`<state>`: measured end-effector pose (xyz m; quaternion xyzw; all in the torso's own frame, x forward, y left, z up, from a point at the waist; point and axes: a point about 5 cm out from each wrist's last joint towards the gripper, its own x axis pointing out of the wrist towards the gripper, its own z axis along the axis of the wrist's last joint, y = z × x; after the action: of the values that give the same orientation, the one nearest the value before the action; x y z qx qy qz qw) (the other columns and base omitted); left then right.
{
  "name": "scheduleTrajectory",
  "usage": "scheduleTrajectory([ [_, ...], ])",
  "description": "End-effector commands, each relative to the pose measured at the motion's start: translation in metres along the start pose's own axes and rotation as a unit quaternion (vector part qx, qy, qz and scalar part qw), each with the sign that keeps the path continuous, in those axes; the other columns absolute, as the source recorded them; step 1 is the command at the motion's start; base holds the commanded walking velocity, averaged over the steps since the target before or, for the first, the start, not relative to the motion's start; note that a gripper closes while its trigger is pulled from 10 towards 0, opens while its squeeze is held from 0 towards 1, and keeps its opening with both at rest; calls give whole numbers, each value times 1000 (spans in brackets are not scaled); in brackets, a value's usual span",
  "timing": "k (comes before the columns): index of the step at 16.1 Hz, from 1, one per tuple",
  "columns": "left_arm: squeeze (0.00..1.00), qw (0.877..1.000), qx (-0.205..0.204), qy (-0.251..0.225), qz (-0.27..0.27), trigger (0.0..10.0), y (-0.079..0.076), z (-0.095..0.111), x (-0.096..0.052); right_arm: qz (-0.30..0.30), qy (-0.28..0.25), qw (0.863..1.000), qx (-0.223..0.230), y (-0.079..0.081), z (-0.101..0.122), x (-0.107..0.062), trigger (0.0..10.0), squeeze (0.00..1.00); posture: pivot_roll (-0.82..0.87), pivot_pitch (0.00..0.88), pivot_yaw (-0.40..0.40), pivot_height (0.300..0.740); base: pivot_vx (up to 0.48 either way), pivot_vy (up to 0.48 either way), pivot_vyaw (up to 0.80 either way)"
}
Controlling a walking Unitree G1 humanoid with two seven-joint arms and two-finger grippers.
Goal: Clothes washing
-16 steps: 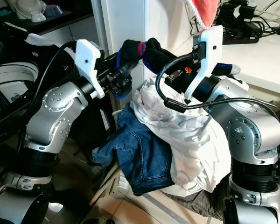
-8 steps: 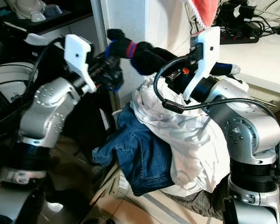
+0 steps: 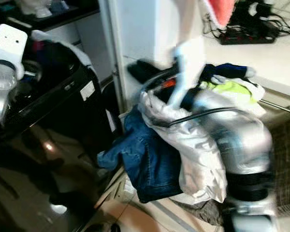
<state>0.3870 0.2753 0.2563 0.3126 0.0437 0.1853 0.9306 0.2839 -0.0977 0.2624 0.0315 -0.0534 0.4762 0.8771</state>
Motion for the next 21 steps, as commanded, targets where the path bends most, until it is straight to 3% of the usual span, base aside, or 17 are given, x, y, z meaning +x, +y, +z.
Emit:
scheduleTrajectory([
  [1,0,1000,18,14,14,10000,2,-2,2,2,12,1000,-16,5,1,5,10000,0,5,0,87,740,0,0,0],
  [2,0,998,42,13,37,10000,8,-5,3,13,17,1000,-19,12,-2,11,10000,0,3,0,90,740,0,0,0],
  [4,0,998,25,10,53,10000,13,-8,4,21,17,999,-18,17,-4,13,10000,0,7,0,87,740,0,0,0],
  [5,0,998,-23,7,53,10000,14,-11,6,29,16,999,-14,22,-6,16,10000,0,8,0,86,740,0,0,0],
  [6,0,998,-28,8,54,10000,14,-11,7,29,16,999,-14,22,-6,16,10000,0,10,0,85,740,0,0,0],
  [7,1000,997,-34,6,62,10000,16,-11,7,31,16,999,-13,24,-7,17,10000,0,10,0,85,740,0,0,0],
  [19,1000,997,-65,47,11,10000,4,-31,10,44,35,998,-14,32,-14,16,10000,0,-1,0,93,740,0,0,0],
  [21,1000,994,-68,85,-24,10000,0,-43,8,45,40,998,-16,32,-15,15,10000,0,-4,0,96,740,0,0,0],
])
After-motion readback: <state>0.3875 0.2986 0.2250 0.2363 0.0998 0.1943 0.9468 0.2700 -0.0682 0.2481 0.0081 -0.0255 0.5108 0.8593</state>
